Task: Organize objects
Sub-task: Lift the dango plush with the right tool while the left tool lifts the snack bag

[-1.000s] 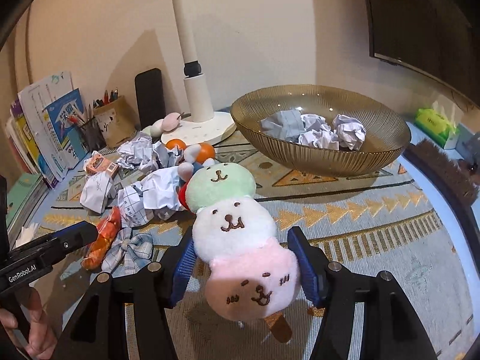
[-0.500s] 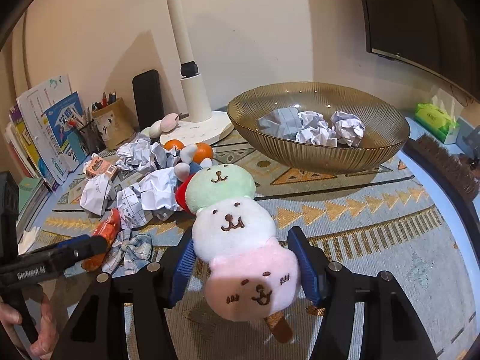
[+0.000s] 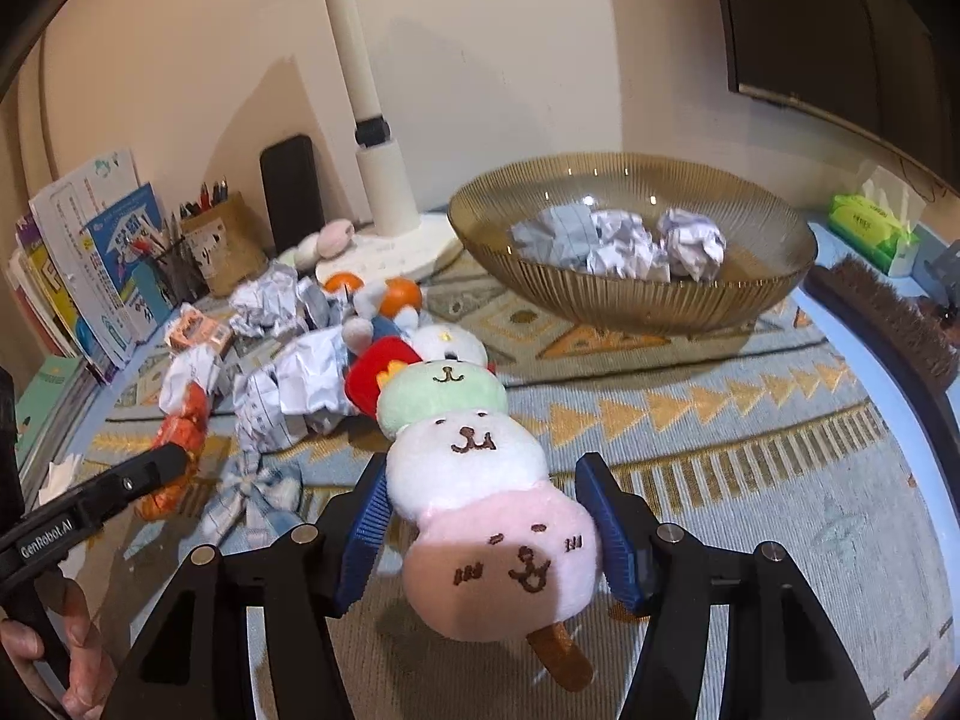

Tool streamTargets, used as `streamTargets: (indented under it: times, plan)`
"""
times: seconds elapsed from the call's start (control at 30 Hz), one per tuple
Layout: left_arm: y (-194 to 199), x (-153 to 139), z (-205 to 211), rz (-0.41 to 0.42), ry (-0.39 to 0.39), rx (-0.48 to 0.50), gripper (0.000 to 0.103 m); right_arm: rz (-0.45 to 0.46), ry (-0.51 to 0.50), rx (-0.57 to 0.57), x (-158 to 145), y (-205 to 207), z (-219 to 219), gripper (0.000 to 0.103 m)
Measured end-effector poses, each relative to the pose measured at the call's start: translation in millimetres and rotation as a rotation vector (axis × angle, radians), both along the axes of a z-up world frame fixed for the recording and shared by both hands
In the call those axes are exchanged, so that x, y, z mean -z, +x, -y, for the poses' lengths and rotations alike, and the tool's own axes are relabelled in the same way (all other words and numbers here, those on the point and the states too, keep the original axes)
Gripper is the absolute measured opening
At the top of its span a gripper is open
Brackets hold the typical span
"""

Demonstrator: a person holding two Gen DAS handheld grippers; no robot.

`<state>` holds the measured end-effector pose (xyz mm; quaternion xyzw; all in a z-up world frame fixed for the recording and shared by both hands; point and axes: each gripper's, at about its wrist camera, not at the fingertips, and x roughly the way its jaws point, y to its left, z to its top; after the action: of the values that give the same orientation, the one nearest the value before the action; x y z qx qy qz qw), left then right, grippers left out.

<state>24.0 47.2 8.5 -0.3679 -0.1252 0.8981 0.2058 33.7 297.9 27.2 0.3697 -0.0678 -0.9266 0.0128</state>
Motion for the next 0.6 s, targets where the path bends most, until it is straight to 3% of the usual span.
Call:
streamTargets:
  times: [0.13, 0.2, 0.43, 0.47, 0.53, 0.57, 0.6]
  plan:
    - [-2, -1, 0, -0.002, 0.009, 0.006, 0.03, 0.043, -0.001, -0.001, 6, 4, 0, 0.075]
    - [-5, 0, -1, 0.004, 0.01, 0.011, 0.03, 0.038, -0.004, 0.005, 5, 4, -3, 0.092]
    - [-5, 0, -1, 0.004, 0.012, 0.014, 0.03, 0.12, -0.006, -0.048, 17, -8, 4, 0.092]
    - [-5, 0, -1, 0.003, 0.011, 0.015, 0.03, 0.123, 0.017, -0.044, 18, -9, 7, 0.092]
    - [-4, 0, -1, 0.004, 0.01, 0.013, 0.03, 0.132, 0.033, -0.057, 19, -10, 11, 0.076]
    - [-4, 0, -1, 0.004, 0.007, 0.011, 0.03, 0.142, 0.045, -0.061, 21, -11, 13, 0.061]
    - [-3, 0, -2, 0.004, 0.003, 0.007, 0.03, 0.151, 0.079, -0.048, 22, -12, 16, 0.056]
